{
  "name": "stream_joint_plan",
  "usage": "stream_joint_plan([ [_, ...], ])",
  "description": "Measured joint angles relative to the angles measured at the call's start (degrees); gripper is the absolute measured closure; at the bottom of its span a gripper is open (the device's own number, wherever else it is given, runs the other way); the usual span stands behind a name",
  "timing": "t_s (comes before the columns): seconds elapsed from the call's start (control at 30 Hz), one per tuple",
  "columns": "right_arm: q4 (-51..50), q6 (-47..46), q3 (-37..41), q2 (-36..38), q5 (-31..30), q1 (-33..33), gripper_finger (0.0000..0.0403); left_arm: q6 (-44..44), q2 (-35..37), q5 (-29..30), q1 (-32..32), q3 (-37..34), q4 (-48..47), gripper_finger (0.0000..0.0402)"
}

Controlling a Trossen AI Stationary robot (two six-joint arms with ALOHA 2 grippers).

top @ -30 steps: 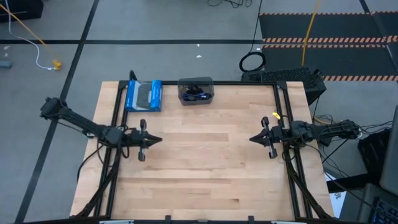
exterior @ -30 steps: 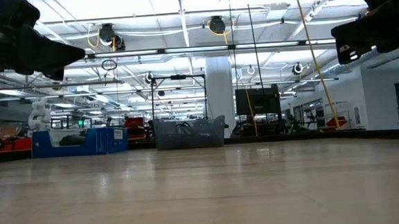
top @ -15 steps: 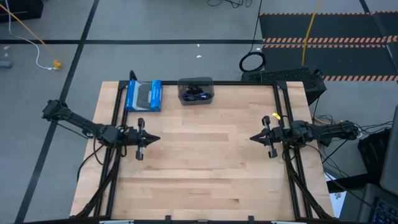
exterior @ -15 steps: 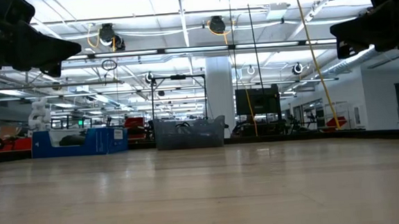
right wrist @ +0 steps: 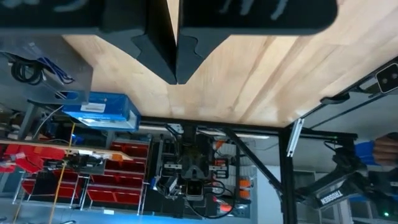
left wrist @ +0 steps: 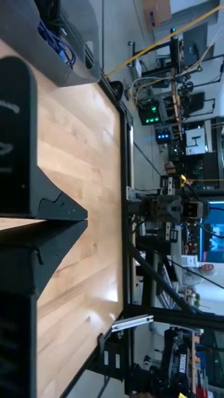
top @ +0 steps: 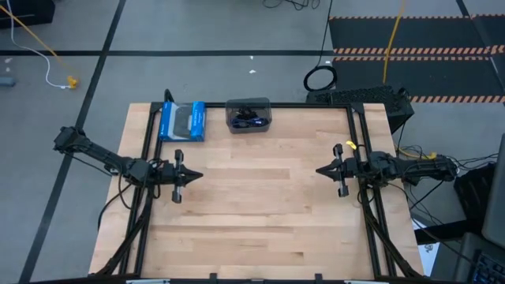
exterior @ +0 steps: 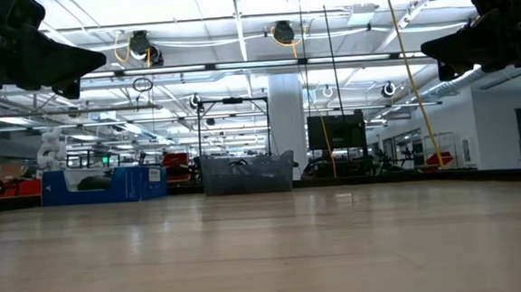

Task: Pick and place USB-C Cables
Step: Return to Home Position

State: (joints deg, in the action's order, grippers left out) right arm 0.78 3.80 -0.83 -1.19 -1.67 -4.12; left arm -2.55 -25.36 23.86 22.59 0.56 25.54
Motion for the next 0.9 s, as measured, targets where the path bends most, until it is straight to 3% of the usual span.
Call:
stream_joint_plan([
  [0.23,0.57,-0.08,-0.01,0.0,0.14,0.09,0.0403,-1.2,0.0,0.0,0.0,0.0,-0.31,0.0384],
  [0.6,1.29,-0.08,-0.01,0.0,0.17,0.06,0.0403,-7.65,0.0,-0.56,-2.85,0.02,-2.97,0.0394],
  [0.9,1.38,-0.05,-0.01,0.0,0.2,0.06,0.0403,-8.92,3.46,-16.97,-14.83,0.02,-3.04,0.0398],
])
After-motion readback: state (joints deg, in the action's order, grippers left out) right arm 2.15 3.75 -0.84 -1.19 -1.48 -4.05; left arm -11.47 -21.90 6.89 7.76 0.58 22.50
